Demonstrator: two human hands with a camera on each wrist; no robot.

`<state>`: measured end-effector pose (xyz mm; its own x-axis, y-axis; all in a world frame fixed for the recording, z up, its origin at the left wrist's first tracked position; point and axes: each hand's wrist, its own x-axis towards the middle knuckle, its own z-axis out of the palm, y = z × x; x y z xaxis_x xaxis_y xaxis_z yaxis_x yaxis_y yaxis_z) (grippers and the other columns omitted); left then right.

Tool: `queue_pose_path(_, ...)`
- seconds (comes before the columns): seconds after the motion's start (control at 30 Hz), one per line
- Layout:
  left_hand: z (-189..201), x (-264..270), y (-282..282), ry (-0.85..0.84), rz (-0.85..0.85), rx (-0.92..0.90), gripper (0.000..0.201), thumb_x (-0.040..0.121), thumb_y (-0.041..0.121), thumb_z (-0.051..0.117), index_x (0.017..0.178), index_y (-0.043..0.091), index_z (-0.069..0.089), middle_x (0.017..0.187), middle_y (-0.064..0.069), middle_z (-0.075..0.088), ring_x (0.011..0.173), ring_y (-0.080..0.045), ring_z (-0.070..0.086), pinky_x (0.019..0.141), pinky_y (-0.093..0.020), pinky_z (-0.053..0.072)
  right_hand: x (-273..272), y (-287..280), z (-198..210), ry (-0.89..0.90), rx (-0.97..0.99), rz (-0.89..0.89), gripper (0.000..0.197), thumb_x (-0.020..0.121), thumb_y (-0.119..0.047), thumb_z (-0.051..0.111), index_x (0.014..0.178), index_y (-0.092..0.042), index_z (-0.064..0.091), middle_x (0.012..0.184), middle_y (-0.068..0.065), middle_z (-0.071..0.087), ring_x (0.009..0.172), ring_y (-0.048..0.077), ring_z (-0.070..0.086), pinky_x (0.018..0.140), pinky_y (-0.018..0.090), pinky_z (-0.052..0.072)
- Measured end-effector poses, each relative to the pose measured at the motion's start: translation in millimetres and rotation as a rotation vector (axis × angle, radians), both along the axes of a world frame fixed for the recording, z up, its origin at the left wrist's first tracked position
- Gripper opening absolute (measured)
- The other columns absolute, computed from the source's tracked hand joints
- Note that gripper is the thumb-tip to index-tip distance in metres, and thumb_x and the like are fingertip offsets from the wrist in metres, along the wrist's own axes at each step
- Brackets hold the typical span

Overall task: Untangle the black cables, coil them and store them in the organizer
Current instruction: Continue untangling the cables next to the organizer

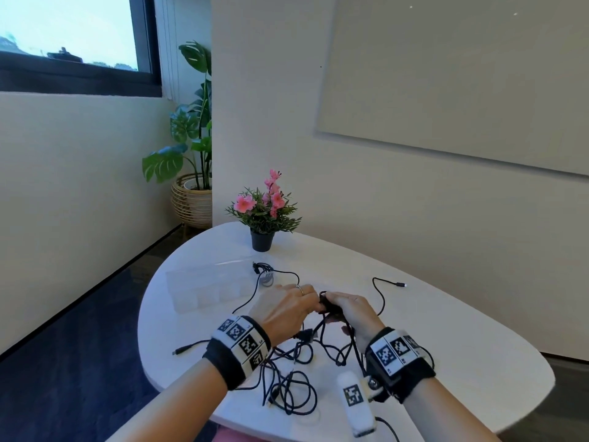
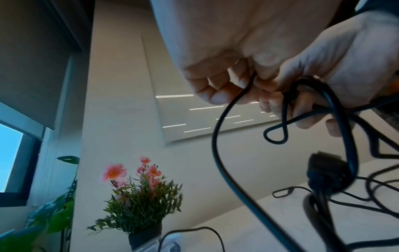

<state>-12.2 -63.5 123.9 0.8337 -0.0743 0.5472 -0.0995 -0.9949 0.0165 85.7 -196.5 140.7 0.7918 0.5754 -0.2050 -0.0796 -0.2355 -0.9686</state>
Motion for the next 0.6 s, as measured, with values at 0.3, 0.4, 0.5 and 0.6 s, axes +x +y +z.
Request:
queue_pose_path(0.3, 20.4, 5.3, -9.5, 0.040, 0.187, -0.635, 0.027, 0.097, 0.030, 0.044, 0.078, 0.025, 0.062, 0.072, 0.007, 0.061, 0.071, -0.014, 0.057, 0.065, -0.030, 0.048, 7.2, 0.0, 9.6, -0.727, 0.064, -0.002, 0.005, 0.076, -0.013, 0.078, 0.080, -0.015, 0.078, 0.072, -0.010, 0.071, 0.069, -0.005, 0.065, 0.065, 0.003, 0.046)
queue_pose_path(0.4, 15.8, 5.9, -3.1, -0.045, 0.084, -0.319, 0.023, 0.093, 0.020, 0.048, 0.076, 0.021, 0.063, 0.068, 0.007, 0.056, 0.063, -0.018, 0.054, 0.064, -0.034, 0.045, 7.7, 1.4, 6.9, -0.671, 0.029, 0.059, 0.006, 0.080, -0.014, 0.074, 0.081, -0.018, 0.078, 0.078, -0.006, 0.074, 0.075, 0.000, 0.067, 0.071, 0.012, 0.051)
queue_pose_path(0.5, 8.2, 5.2, 3.6, -0.113, 0.023, -0.042, 0.012, 0.083, 0.020, 0.058, 0.078, 0.029, 0.065, 0.069, 0.012, 0.060, 0.060, -0.013, 0.056, 0.061, -0.028, 0.042, 15.3, 0.7, 9.5, -0.132, 0.031, 0.019, 0.008, 0.082, -0.007, 0.070, 0.079, -0.012, 0.076, 0.071, 0.002, 0.069, 0.062, 0.010, 0.056, 0.055, 0.019, 0.042)
queue_pose_path(0.6, 4.0, 2.4, 9.8, -0.120, 0.039, 0.064, 0.020, 0.088, 0.027, 0.047, 0.079, 0.032, 0.065, 0.073, 0.014, 0.062, 0.063, -0.010, 0.054, 0.066, -0.026, 0.032, 17.0, 2.7, 8.9, 0.081, 0.042, -0.050, 0.006, 0.080, -0.003, 0.071, 0.075, -0.005, 0.074, 0.059, 0.004, 0.061, 0.049, 0.010, 0.039, 0.047, 0.020, 0.027)
